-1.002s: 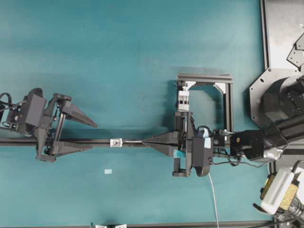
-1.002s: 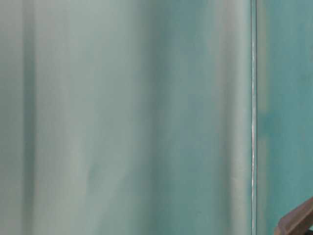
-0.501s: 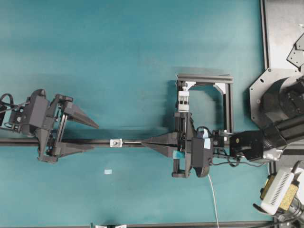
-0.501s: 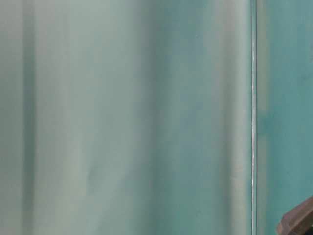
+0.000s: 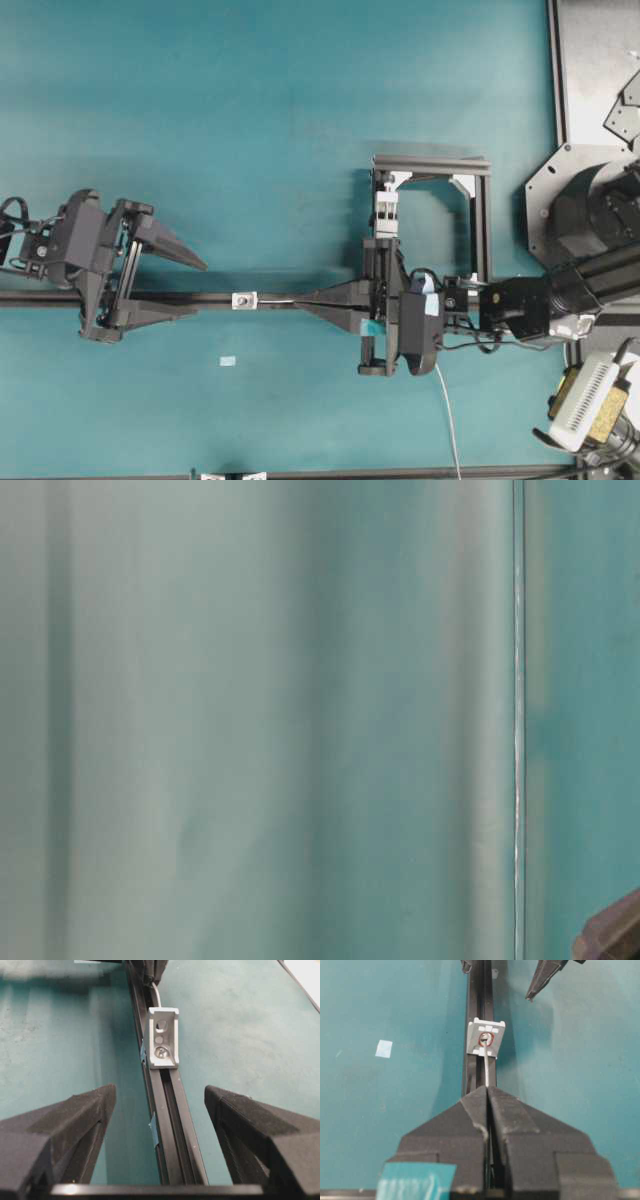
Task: Insert the wire into the hole on the right side and pull it with the left arm.
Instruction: 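Push the wire tip leftward through the bracket hole with the right gripper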
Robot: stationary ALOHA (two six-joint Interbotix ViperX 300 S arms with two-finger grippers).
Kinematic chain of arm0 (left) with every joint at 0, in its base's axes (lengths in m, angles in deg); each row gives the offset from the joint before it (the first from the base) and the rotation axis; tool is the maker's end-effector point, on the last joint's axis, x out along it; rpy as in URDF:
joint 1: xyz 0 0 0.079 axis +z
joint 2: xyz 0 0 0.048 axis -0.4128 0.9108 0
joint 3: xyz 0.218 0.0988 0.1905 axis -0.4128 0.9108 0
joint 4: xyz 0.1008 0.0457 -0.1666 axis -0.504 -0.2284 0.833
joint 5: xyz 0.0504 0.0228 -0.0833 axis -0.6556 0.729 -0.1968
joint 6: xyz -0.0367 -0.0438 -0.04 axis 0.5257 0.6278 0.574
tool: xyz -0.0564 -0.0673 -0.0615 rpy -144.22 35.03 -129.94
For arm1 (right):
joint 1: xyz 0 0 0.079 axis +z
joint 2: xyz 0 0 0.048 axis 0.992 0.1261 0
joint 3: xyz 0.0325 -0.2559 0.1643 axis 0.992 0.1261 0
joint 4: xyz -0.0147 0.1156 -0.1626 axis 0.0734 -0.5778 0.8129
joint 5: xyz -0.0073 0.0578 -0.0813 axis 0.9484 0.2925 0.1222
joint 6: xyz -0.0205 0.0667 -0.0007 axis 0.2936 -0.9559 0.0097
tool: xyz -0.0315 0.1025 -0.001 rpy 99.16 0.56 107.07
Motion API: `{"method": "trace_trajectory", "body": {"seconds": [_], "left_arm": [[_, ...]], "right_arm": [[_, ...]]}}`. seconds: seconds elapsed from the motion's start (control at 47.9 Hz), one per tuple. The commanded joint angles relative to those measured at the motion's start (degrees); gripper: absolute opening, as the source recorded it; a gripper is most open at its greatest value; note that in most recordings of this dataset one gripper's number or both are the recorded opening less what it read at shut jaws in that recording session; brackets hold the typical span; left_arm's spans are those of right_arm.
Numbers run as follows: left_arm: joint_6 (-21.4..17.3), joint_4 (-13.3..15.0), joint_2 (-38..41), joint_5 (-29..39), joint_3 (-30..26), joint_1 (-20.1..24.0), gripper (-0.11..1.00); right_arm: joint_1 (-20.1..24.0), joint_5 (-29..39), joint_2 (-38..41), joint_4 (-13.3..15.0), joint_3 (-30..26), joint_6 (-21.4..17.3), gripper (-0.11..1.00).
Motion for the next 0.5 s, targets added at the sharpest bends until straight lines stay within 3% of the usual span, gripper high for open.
{"method": "trace_trajectory", "body": {"seconds": [0.0, 0.48], "left_arm": [[-0.09, 0.09, -0.88, -0.26, -0.7, -0.18, 0.88], [0.0, 0.18, -0.88, 0.18, -0.88, -0.53, 0.88]], "right_arm": [[-0.35, -0.62, -0.62, -0.09, -0.79, -0.09, 0.03], [-2.46, -0.26, 1.58, 0.0, -3.16, 0.0, 0.03]]}}
